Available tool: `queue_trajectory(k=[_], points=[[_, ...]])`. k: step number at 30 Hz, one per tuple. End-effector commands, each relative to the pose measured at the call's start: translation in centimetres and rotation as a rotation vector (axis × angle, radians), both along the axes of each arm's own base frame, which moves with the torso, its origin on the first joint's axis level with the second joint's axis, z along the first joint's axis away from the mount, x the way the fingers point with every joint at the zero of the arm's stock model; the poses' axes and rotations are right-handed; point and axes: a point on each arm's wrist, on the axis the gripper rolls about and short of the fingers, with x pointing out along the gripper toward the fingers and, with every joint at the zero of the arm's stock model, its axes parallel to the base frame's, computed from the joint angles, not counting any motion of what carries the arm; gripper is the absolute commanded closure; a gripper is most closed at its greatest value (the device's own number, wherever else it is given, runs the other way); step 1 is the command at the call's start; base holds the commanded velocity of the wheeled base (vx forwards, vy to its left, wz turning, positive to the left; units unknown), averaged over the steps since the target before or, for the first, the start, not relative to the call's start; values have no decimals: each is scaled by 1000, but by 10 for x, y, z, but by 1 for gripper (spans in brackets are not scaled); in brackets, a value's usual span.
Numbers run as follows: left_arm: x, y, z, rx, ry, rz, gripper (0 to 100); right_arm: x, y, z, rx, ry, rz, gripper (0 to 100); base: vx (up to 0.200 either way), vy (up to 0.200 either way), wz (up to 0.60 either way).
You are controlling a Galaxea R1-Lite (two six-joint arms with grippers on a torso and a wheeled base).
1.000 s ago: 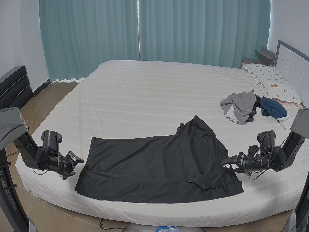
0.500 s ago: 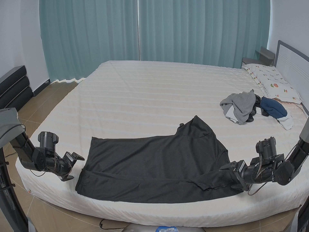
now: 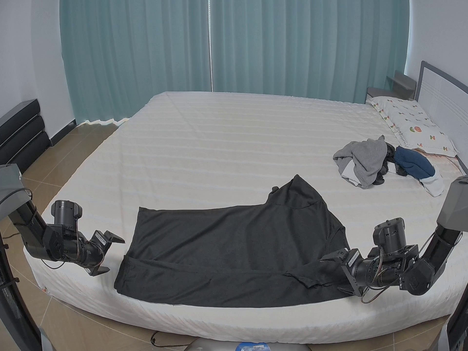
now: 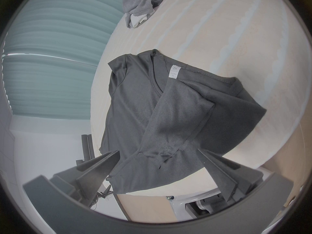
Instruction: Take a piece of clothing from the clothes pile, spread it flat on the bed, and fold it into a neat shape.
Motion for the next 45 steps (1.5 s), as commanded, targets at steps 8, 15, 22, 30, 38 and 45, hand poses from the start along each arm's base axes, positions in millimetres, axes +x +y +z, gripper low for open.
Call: queue_trajectory(k=[8, 15, 22, 30, 38, 45], points=[[0, 0, 1, 1, -3, 0, 0, 2, 10, -20, -54, 14, -11, 0, 0, 0, 0], [0, 0, 1, 2, -4, -1, 0, 7, 12, -24, -58, -31, -29, 0, 0, 0, 0], [0, 0, 1, 2, -4, -1, 0, 7, 12, -24, -67, -32, -36, 0, 0, 0, 0], [0, 0, 1, 2, -4, -1, 0, 8, 11, -31, -104, -21, -66, 0, 0, 0, 0], [0, 0, 1, 2, -4, -1, 0, 8, 11, -28, -99, -47, -73, 100, 0, 0, 0], [-1, 0, 1, 1, -2, -1, 0, 5, 10, -19, -87, -70, -78, 100, 0, 0, 0]])
